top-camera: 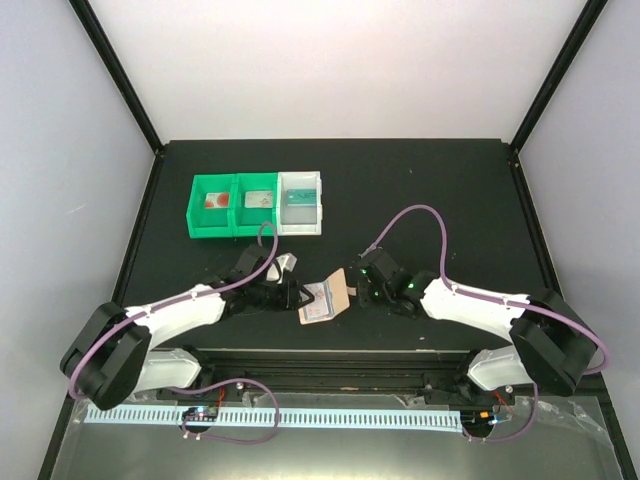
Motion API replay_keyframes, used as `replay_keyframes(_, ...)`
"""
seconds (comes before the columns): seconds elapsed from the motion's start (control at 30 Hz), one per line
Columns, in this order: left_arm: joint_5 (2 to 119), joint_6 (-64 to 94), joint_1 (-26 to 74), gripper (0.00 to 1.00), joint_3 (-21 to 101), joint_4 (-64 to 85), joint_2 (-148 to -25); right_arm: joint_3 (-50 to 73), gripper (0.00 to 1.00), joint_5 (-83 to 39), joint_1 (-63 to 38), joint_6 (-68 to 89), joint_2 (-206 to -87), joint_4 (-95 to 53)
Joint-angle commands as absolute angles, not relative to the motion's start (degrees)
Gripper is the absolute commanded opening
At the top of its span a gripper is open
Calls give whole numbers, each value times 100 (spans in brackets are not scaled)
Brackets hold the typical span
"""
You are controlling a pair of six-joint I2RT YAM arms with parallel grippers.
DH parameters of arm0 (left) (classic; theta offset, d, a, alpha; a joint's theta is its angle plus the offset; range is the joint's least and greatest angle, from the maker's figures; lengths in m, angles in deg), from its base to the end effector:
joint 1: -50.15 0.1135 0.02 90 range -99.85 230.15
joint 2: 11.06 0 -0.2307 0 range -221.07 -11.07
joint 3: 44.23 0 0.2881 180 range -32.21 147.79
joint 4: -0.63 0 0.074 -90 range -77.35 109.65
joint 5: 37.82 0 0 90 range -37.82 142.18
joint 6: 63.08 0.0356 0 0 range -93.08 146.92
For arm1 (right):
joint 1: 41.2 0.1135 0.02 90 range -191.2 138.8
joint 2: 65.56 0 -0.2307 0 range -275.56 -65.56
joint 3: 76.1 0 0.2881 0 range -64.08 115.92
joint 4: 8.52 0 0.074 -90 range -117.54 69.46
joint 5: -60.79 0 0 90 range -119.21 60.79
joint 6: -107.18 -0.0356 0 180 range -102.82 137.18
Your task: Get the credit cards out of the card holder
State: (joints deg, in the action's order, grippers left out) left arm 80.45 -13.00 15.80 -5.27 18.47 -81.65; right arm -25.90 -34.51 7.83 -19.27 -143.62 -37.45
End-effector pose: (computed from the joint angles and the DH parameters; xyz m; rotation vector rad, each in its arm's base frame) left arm 0.2027 -0.1590 0.0999 0.1171 2.6528 -1.1201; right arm 0.1906 0.2145 0.1130 -0.2511 2.6085 0.4412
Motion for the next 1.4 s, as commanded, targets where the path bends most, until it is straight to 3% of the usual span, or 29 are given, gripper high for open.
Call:
replay_keyframes(0.0,8522,-1301,1576,47,-229,1372,-8399,-2638,5,-3833,751,-1946,-14258,-3827)
replay_keyframes(0.27,8810,-1377,1528,43,239,918,-9235,-2953,6,-3922,750,-2154,-14205,-3859)
replay_keyframes(0.5,8985,-1356,1520,43,515,691,-9696,-2785,20,-4025,756,-2214,-13565,-4444)
replay_keyframes(0.63,9236,-1481,1480,41,638,468,-9992,-2552,23,-3709,757,-2299,-13113,-4556)
replay_keyframes(0.8,9298,-1592,1427,40,755,379,-10247,-2779,24,-2787,755,-2296,-12728,-3565)
replay_keyframes(0.97,9034,-1453,1451,39,752,769,-9995,-2870,24,-1877,763,-2454,-13079,-2728)
replay_keyframes(1.37,8438,-1373,1899,41,-175,1346,-9080,-2762,22,-1636,761,-2358,-14534,-2150)
